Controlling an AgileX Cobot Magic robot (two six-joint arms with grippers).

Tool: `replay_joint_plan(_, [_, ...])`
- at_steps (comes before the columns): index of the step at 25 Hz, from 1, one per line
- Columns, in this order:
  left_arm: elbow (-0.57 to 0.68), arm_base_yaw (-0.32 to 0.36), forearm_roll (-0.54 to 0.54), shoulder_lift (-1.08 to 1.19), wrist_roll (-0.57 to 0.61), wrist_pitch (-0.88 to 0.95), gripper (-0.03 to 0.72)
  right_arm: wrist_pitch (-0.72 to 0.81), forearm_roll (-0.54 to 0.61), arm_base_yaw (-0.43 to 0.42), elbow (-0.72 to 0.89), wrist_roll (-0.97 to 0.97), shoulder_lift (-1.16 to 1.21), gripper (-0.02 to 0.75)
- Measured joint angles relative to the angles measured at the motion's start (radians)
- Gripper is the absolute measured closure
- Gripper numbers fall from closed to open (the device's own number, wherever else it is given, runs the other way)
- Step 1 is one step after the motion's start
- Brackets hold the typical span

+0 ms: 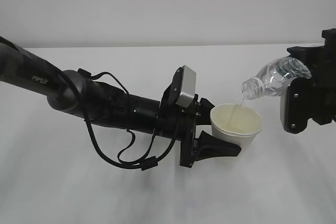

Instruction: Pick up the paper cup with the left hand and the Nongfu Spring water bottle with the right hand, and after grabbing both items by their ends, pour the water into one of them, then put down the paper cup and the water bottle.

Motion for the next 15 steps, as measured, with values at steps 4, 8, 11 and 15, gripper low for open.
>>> replay_joint_plan(4, [0.0,0.0,0.0,0.0,0.0,0.0,0.207,0.0,0.0,0.0,0.0,-0.002,0.0,0.31])
replay_joint_plan(8, [0.0,0.0,0.0,0.0,0.0,0.0,0.207,0.0,0.0,0.0,0.0,-0.003,0.0,0.31])
replay_joint_plan(11, [0.0,0.0,0.0,0.0,0.0,0.0,0.207,-0.002,0.0,0.0,0.0,-0.009,0.0,0.31])
replay_joint_plan(15, [0.0,0.0,0.0,0.0,0.0,0.0,0.207,-0.008,0.0,0.0,0.0,-0.015,0.0,0.31])
